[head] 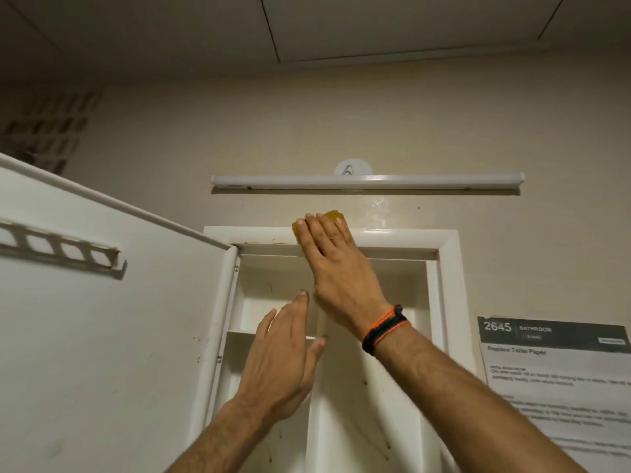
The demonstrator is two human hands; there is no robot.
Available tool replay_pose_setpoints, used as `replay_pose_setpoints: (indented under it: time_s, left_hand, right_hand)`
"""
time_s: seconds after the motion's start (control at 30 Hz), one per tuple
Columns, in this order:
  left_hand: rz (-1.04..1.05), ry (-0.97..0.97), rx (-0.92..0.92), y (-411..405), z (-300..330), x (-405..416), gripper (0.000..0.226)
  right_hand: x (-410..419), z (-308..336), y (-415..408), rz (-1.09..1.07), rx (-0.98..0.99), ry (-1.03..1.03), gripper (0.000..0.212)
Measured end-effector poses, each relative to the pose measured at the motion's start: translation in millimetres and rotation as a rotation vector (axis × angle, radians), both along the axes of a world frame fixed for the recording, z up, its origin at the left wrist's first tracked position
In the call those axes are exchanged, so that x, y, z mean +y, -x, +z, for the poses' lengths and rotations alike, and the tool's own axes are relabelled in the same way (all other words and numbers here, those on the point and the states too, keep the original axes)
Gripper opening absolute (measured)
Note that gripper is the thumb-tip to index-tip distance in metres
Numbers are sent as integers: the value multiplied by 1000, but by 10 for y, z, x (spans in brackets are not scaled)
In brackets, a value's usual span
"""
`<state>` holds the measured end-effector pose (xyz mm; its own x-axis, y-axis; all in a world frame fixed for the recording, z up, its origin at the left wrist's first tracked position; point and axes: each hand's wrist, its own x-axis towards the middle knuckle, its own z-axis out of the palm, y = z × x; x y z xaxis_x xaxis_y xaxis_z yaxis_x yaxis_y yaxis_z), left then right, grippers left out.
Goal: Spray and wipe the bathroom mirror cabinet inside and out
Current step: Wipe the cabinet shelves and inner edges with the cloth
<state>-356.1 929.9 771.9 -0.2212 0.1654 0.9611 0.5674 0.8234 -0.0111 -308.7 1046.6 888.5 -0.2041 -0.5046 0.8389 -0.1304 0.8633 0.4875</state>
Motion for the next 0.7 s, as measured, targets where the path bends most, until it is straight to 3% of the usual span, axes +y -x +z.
replay_pose_setpoints:
  time_s: [0.33, 0.7]
  left_hand:
    - [227, 86, -71, -26, -127, -244, 75]
    - [252, 116, -51, -28, -177, -299, 73]
  right_hand:
    - [544, -37, -79, -8, 26, -95, 76]
    - [-568, 197, 206, 31, 22, -296, 68]
